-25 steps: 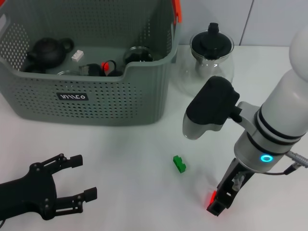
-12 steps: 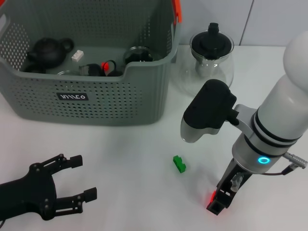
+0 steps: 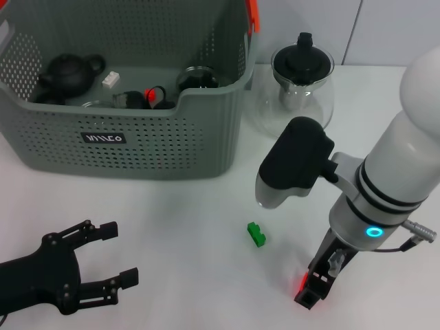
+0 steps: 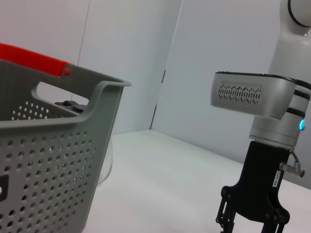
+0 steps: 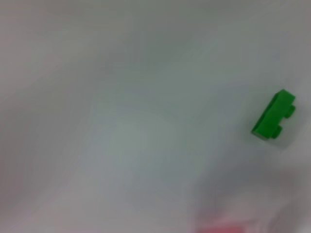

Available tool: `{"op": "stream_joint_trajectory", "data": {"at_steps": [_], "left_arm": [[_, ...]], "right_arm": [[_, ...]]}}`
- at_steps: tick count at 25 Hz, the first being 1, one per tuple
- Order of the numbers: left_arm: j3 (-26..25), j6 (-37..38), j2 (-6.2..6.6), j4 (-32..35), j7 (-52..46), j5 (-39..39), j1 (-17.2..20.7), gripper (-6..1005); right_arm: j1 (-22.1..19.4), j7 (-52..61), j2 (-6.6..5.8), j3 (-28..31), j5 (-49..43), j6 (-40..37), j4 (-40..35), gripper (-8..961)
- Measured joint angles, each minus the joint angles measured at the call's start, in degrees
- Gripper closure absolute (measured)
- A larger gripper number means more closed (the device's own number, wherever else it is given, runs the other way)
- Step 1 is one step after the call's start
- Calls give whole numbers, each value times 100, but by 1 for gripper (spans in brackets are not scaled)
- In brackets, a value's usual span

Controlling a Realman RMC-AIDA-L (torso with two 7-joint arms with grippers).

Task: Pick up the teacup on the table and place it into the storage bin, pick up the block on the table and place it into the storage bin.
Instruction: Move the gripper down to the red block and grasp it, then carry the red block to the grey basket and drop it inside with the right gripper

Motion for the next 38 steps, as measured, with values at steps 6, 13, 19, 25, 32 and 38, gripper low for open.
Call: {"op": "stream_joint_trajectory", "data": {"at_steps": [6, 13, 19, 25, 32, 38], "left_arm": [[0, 0, 0, 0, 0, 0, 0, 78], [0, 0, 0, 0, 0, 0, 16, 78], [0, 0, -10, 0, 0, 0, 39, 78], [-15, -1, -6, 0, 0, 0, 44, 78], [-79, 0, 8, 0, 0, 0, 44, 78], [-83, -1, 2, 0, -6, -1, 23, 78]], "right_arm": [[0, 5, 0, -126, 18, 38, 4, 338], [-6, 16, 0, -155, 2, 44, 12, 371], [-66, -9, -13, -97, 79, -21, -161, 446], [-517, -502, -50, 1035, 622, -714, -1415, 530], [-666, -1437, -61, 3317, 2240, -1320, -2400, 531], [-201, -1997, -46, 3421, 2564, 174, -1997, 530]]}}
